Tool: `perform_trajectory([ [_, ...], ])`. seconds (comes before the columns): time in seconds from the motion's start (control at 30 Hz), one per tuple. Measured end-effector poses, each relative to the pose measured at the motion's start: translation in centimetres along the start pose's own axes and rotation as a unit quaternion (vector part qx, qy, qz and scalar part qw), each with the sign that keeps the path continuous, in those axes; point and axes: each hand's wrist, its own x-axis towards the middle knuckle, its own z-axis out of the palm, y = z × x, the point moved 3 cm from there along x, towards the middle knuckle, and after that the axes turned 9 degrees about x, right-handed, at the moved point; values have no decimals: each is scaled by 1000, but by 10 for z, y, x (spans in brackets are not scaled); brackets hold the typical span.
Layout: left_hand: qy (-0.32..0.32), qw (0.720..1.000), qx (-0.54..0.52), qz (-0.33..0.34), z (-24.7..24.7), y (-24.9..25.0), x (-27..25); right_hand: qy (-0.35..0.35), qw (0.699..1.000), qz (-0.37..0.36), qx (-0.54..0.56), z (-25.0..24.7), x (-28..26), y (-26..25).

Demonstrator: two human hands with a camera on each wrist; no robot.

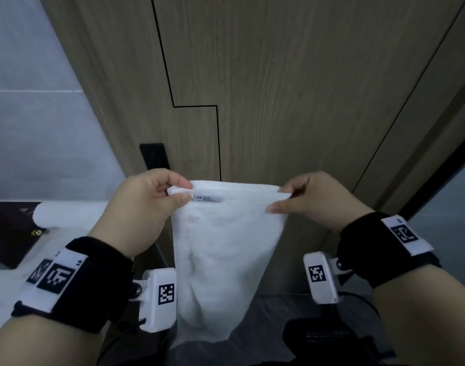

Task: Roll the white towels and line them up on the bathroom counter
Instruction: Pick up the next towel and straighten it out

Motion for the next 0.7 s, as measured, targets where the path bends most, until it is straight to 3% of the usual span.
perform_trajectory([
  [0.3,58,996,69,18,-10,12,7,101,991,-81,-34,-19,-3,-31],
  [0.53,43,994,95,22,-8,22,14,107,985,-87,-101,-33,-5,-37],
  [0.7,30,998,53,-6,-8,27,23,142,980,-92,-101,-44,2,-37],
])
